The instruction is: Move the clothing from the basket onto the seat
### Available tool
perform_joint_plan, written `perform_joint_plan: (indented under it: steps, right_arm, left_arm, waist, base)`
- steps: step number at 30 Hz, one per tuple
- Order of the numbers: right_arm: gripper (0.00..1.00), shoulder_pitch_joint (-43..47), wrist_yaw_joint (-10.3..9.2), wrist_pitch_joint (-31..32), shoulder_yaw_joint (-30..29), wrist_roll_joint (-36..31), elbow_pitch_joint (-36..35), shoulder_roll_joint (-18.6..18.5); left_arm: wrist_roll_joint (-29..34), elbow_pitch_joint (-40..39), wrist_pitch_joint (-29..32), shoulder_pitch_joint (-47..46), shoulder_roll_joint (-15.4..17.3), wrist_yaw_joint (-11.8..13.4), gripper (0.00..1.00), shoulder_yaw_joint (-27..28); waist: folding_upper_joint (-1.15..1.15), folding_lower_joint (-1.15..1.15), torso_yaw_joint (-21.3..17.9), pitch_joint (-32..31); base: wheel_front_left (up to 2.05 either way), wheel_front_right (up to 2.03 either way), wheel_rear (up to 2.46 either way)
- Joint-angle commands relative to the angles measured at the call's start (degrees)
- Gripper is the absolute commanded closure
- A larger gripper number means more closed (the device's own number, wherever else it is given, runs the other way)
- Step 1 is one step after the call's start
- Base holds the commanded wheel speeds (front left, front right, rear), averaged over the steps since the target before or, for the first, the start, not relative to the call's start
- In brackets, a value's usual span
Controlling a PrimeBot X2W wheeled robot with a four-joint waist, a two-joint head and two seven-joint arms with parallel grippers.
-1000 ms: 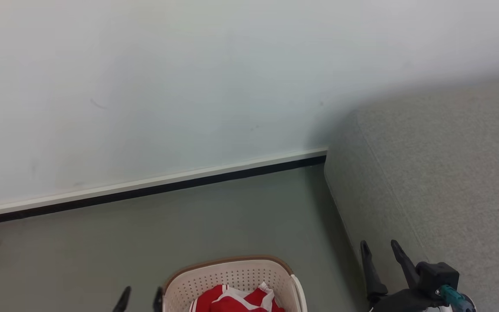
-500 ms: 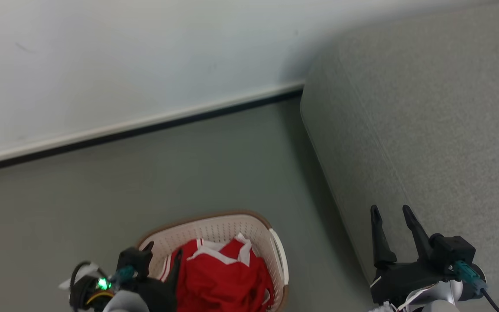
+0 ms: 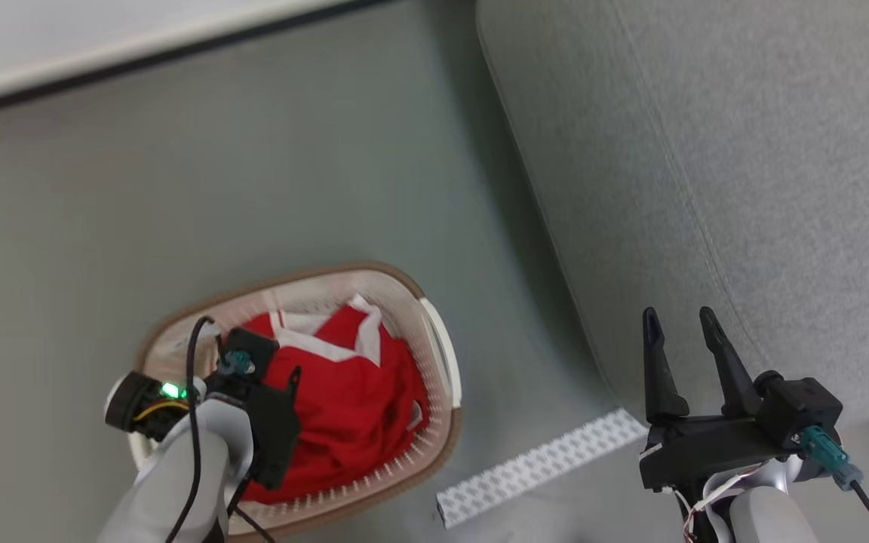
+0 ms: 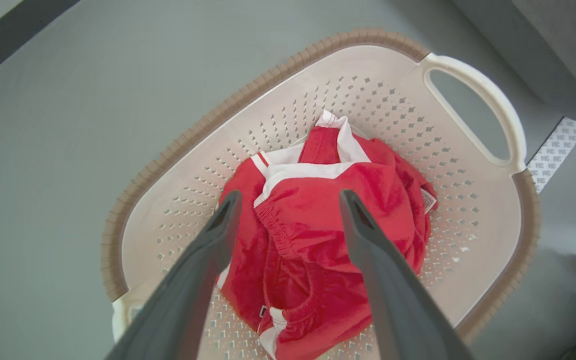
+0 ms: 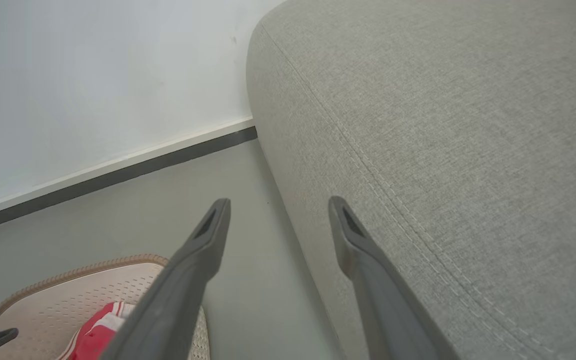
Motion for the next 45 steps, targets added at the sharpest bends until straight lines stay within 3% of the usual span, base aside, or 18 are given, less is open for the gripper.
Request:
perform_joint_plan:
  steps: [1, 10, 15, 20, 29, 30, 31, 39, 45]
  right_arm:
    - [0.00, -0.34, 0.02, -0.56, 0.26, 0.66, 0.18, 0.06]
    - [0.00, 0.03, 0.02, -1.68, 2.39, 3.22, -1.47, 0.05]
    - [0.00, -0.95, 0.02, -2.00, 3.45, 4.36, -1.80, 0.07]
    - [0.00, -1.10, 0.02, -2.08, 4.63, 5.67, -2.16, 0.04]
    - [0.00, -0.67, 0.02, -2.11, 5.59, 7.03, -3.38, 0.04]
    - [0.00, -0.65, 0.02, -2.11, 5.65, 7.10, -3.43, 0.05]
    - [0.00, -0.63, 0.02, -2.11, 5.69, 7.22, -3.49, 0.04]
    - [0.00, -1.54, 0.02, -2.12, 5.49, 7.42, -3.34, 0.02]
    - [0.00, -2.57, 0.02, -2.12, 4.83, 5.63, -2.10, 0.01]
  left_arm:
    - [0.92, 0.86, 0.12, -1.12, 0.70, 0.47, 0.00, -0.33]
    - [-0.43, 6.56, 3.87, -8.71, 1.17, 6.75, 0.00, 1.74]
    - [-2.32, 10.31, 6.03, -11.64, 2.10, 8.74, 0.00, 3.60]
    - [-3.61, 13.16, 6.61, -13.86, 2.69, 9.06, 0.00, 4.55]
    - [-6.23, 16.23, 6.40, -15.10, 3.96, 6.71, 0.00, 5.50]
    - [-6.44, 16.45, 6.39, -14.99, 4.19, 6.30, 0.29, 5.44]
    - [-6.65, 16.57, 5.81, -14.90, 4.44, 5.90, 0.97, 5.43]
    - [-8.05, 17.30, 1.76, -15.05, 5.53, 1.61, 1.00, 5.40]
    - [-11.17, 17.90, -0.96, -12.15, 3.57, -2.13, 1.00, 6.53]
  waist:
    - [-0.01, -0.02, -4.04, 6.52]
    - [-0.01, -0.02, -5.25, 14.57]
    - [-0.01, -0.02, -6.31, 17.41]
    - [-0.01, -0.02, -7.22, 18.93]
    - [-0.01, -0.02, -8.64, 21.59]
    - [-0.01, -0.02, -8.75, 21.72]
    - [-0.01, -0.02, -8.85, 21.85]
    - [-0.01, -0.02, -7.94, 20.52]
    - [-0.01, -0.02, -4.55, 14.79]
  base:
    - [0.00, 0.00, 0.00]
    - [0.00, 0.00, 0.00]
    - [0.00, 0.00, 0.00]
    - [0.00, 0.00, 0.00]
    - [0.00, 0.00, 0.00]
    - [0.00, 0.00, 0.00]
    - [0.00, 0.00, 0.00]
    - [0.00, 0.00, 0.00]
    - [0.00, 0.00, 0.00]
